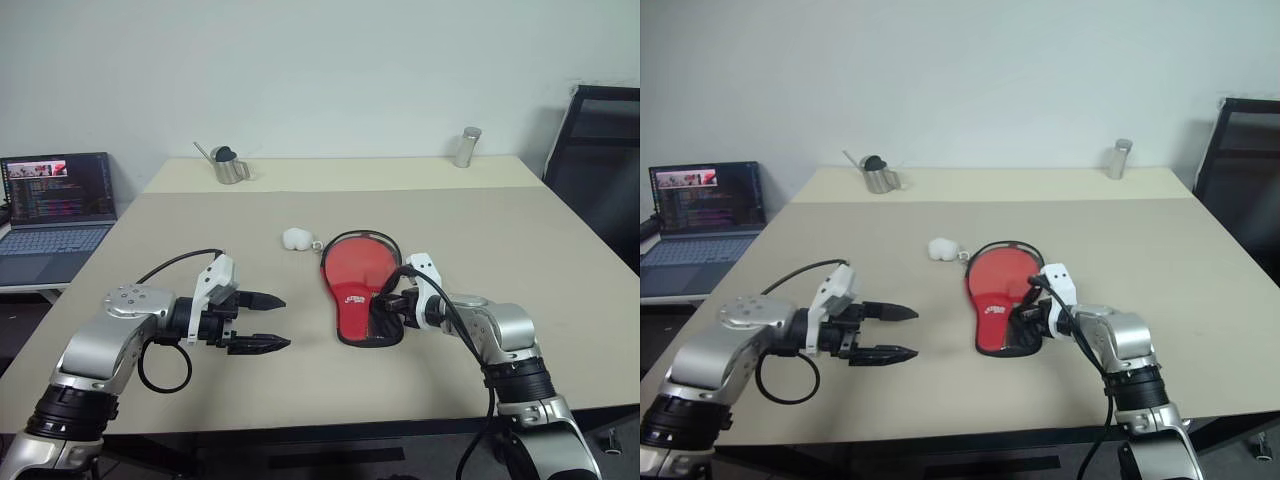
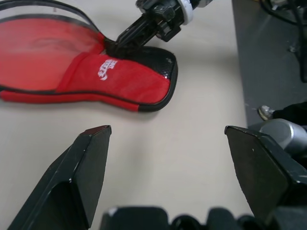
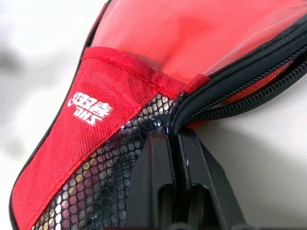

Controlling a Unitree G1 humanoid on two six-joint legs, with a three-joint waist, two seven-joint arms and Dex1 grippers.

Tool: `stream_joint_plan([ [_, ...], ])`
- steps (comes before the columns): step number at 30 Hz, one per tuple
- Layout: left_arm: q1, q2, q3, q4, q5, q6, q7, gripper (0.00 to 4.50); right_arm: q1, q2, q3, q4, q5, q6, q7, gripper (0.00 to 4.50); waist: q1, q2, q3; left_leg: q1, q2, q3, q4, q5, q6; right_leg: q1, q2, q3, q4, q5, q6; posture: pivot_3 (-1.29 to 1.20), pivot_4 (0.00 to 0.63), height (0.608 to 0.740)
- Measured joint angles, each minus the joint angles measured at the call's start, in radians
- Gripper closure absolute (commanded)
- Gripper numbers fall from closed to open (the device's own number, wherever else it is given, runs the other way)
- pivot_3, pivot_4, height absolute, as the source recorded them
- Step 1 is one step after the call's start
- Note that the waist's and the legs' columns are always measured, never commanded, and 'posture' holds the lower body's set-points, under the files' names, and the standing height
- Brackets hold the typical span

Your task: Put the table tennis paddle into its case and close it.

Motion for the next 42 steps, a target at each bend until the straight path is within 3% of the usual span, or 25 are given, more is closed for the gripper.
stream_joint_plan([
  [21, 0.121, 0.073, 0.006, -0.134, -0.087, 0.042, -0.039, 0.35, 0.254, 0.079, -0.111, -0.497, 0.136, 0.383, -0.129, 4.49, 0.011, 0.000, 0.000, 0.000, 0.000, -0.001, -0.001, 0.000, 0.000, 0.000, 0.000, -0.001, -0.001, -0.001, -0.001, 0.00, 0.150, 0.740],
  [32, 0.143, 0.104, 0.010, -0.150, -0.107, 0.042, -0.052, 0.35, 0.326, 0.208, -0.151, -0.625, 0.138, 0.499, -0.202, 4.49, 0.012, 0.000, 0.000, 0.000, 0.000, -0.001, -0.001, 0.000, 0.000, 0.000, 0.000, -0.001, -0.001, -0.001, -0.002, 0.00, 0.150, 0.740],
  [42, 0.138, 0.115, 0.009, -0.149, -0.107, 0.041, -0.068, 0.35, 0.369, 0.193, -0.160, -0.664, 0.149, 0.505, -0.205, 4.49, 0.014, 0.000, 0.000, 0.000, -0.001, -0.001, -0.001, 0.000, 0.000, 0.000, -0.001, -0.001, -0.001, -0.002, -0.002, 0.00, 0.150, 0.740],
])
